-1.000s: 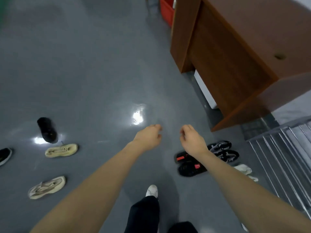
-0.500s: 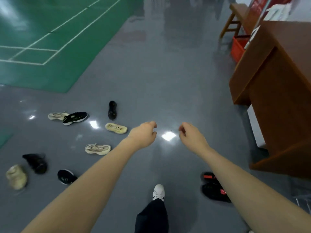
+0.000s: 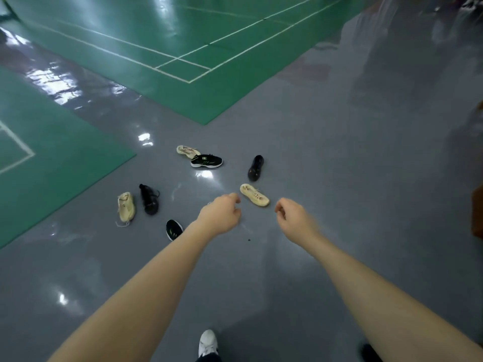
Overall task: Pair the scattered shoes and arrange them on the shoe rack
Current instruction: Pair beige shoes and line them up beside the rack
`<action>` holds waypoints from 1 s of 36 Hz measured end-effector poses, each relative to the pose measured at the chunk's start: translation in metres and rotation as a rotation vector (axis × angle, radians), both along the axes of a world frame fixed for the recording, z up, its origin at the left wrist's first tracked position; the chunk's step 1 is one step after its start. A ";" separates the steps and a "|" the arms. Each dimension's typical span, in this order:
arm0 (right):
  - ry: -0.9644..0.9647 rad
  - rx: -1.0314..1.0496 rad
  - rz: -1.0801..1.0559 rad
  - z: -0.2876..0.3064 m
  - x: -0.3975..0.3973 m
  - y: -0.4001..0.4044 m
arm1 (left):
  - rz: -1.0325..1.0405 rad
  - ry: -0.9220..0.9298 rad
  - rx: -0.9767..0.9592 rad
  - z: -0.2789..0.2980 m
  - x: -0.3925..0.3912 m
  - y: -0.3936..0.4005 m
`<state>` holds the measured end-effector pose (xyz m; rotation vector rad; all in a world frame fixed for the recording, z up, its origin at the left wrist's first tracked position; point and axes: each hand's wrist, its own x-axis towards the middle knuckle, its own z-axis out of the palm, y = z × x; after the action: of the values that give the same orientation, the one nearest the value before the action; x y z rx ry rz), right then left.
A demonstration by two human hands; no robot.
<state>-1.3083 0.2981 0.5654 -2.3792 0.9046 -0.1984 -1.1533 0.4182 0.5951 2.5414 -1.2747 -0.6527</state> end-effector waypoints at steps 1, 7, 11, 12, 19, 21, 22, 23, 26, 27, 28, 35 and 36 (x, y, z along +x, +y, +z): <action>0.006 -0.015 0.012 0.002 0.014 0.003 | 0.022 0.000 0.003 -0.001 0.014 0.006; 0.034 0.024 0.019 -0.006 0.096 0.017 | 0.085 -0.005 0.012 -0.009 0.092 0.027; 0.039 0.048 -0.013 -0.007 0.150 0.027 | 0.078 -0.021 0.029 -0.014 0.143 0.037; 0.035 0.055 -0.018 -0.007 0.162 0.029 | 0.075 -0.027 0.028 -0.014 0.155 0.038; 0.043 0.051 -0.007 -0.009 0.224 0.021 | 0.126 0.005 -0.032 -0.014 0.219 0.031; 0.051 0.038 -0.004 -0.009 0.237 0.014 | 0.147 0.040 -0.049 -0.017 0.232 0.026; 0.060 0.028 -0.002 -0.010 0.244 0.009 | 0.155 0.053 -0.055 -0.019 0.238 0.022; 0.068 0.023 -0.002 -0.011 0.251 0.004 | 0.163 0.061 -0.064 -0.021 0.243 0.019; 0.081 0.018 0.004 -0.016 0.270 -0.014 | 0.187 0.048 -0.084 -0.028 0.257 0.004; 0.089 0.018 0.009 -0.019 0.277 -0.020 | 0.194 0.024 -0.090 -0.031 0.261 -0.002; 0.100 0.018 0.015 -0.024 0.288 -0.031 | 0.205 -0.002 -0.091 -0.035 0.269 -0.012; 0.117 0.054 0.067 -0.049 0.346 -0.093 | 0.226 -0.064 -0.052 -0.052 0.312 -0.071; 0.123 0.061 0.070 -0.052 0.354 -0.104 | 0.236 -0.051 -0.040 -0.054 0.320 -0.081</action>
<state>-0.9541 0.1945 0.5132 -2.3824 0.8690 0.0034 -0.8333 0.3369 0.5408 2.6346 -0.9704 -0.5100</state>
